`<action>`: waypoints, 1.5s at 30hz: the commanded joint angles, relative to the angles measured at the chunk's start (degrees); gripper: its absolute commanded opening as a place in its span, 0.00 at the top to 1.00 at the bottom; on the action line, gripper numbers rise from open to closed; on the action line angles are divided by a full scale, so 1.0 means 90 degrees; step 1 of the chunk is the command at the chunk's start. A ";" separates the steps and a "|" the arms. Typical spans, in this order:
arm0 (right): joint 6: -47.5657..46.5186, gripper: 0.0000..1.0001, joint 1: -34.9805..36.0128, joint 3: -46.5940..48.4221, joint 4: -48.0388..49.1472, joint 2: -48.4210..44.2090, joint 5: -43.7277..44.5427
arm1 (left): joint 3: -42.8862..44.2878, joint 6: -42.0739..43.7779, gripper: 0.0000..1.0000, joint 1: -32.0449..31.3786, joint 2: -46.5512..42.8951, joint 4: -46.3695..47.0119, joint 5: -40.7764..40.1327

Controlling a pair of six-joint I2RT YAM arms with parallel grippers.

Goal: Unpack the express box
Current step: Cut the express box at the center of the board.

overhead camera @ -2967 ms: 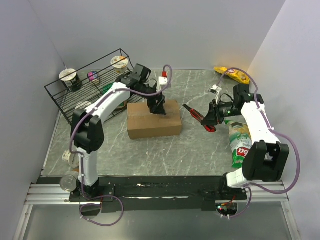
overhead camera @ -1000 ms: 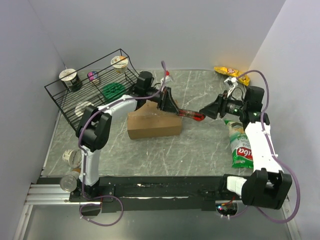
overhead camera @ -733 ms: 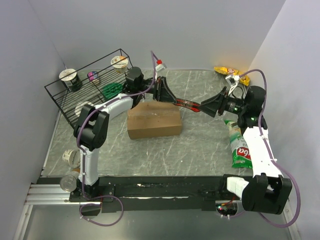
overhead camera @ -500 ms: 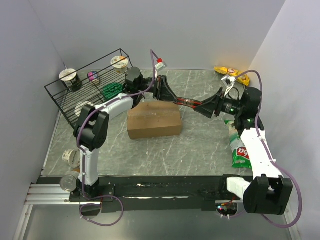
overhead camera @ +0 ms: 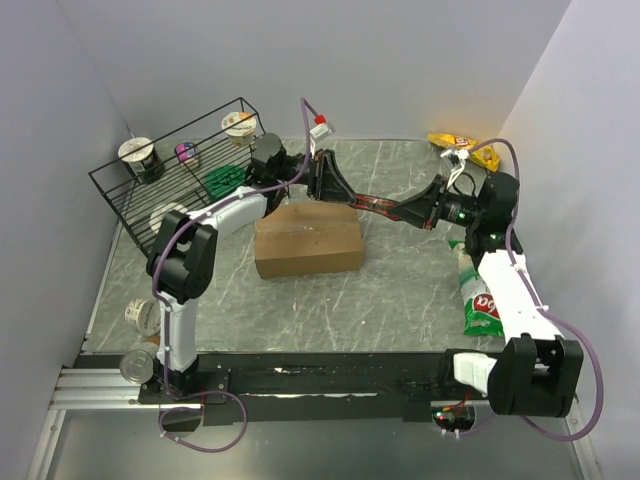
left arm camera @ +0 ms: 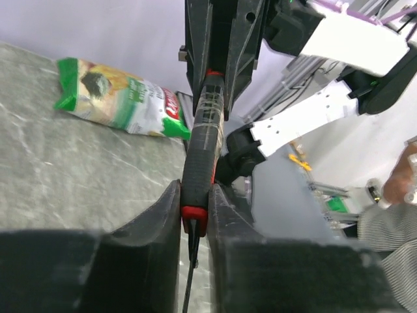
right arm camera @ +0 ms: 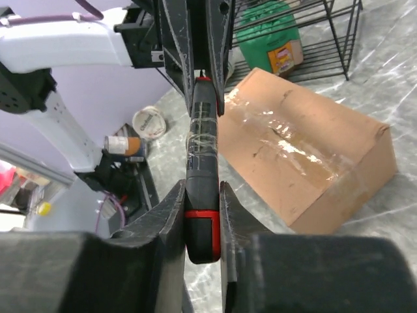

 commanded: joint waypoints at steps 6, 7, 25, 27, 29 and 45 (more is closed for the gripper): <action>-0.6373 1.00 0.0111 0.2717 -0.6533 0.0849 0.0213 | 0.0545 0.3186 0.48 -0.0060 -0.0626 -0.3266 0.0076; -0.6589 1.00 0.0111 0.2845 -0.6734 0.0919 0.0253 | 0.0682 0.3732 0.47 -0.0098 -0.0616 -0.3897 0.0047; -0.6191 1.00 0.0590 0.3100 -0.6296 0.0939 0.0664 | 0.2606 0.9020 0.55 -0.0646 0.0193 -0.9459 -0.0510; -0.6103 1.00 0.0599 0.3090 -0.6122 0.0919 0.0683 | 0.2870 0.9508 0.57 -0.0646 0.0369 -1.0112 -0.0559; -0.6006 1.00 0.0580 0.3090 -0.6023 0.0900 0.0712 | 0.3085 0.9821 0.62 -0.0646 0.0467 -1.0426 -0.0608; -0.4424 0.38 0.0551 0.2622 -0.5155 0.1066 -0.0409 | 0.2793 0.9403 0.99 -0.0597 0.0419 -0.9950 -0.0198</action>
